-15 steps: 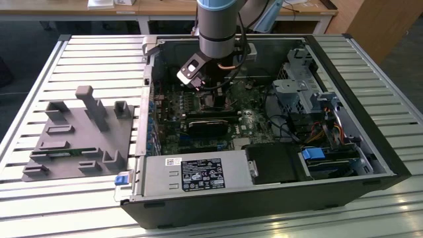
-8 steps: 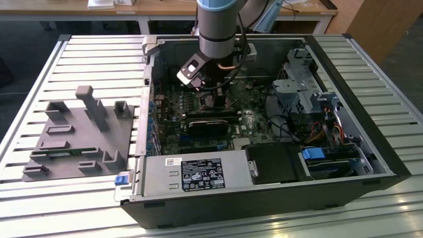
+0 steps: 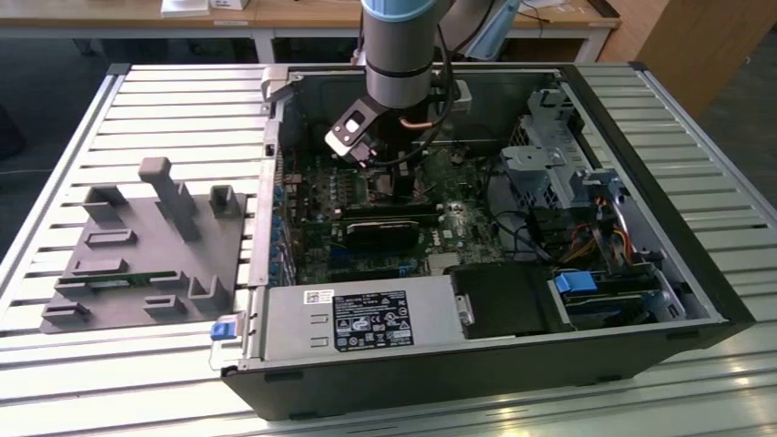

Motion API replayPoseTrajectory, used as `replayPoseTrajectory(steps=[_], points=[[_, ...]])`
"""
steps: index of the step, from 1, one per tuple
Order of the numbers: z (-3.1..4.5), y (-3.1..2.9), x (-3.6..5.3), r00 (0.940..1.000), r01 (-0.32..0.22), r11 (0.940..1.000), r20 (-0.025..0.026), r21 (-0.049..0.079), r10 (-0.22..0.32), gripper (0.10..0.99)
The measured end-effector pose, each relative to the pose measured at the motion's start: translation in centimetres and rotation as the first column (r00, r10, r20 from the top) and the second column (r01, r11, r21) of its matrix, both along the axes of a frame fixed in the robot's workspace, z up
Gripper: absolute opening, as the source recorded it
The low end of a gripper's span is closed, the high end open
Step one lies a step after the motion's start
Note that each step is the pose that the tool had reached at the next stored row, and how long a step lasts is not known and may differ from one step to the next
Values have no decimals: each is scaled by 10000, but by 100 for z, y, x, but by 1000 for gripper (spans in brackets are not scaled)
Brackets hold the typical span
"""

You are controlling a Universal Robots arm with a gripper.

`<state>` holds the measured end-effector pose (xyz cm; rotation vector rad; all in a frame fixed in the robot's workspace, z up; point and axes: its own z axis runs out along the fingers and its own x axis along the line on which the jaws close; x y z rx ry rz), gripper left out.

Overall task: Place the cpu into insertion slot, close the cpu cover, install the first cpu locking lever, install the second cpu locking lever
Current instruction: 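Place the cpu into insertion slot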

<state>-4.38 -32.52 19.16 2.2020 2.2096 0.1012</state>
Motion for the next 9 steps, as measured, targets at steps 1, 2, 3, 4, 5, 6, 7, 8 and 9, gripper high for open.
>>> replayPoseTrajectory(steps=[1,2,3,4,5,6,7,8,9], points=[[0,2,0,10000,0,10000,0,-1,0,612],[0,4,0,10000,0,10000,0,0,0,612],[0,7,0,10000,0,10000,0,0,0,612],[0,11,0,10000,1,10000,0,0,-1,612],[0,18,0,10000,0,10000,0,0,0,612],[0,26,0,10000,0,10000,0,0,0,612],[0,33,0,10000,0,10000,0,-1,0,612],[0,40,0,10000,-1,10000,0,-1,1,612],[0,46,0,10000,0,10000,0,-1,0,612]])
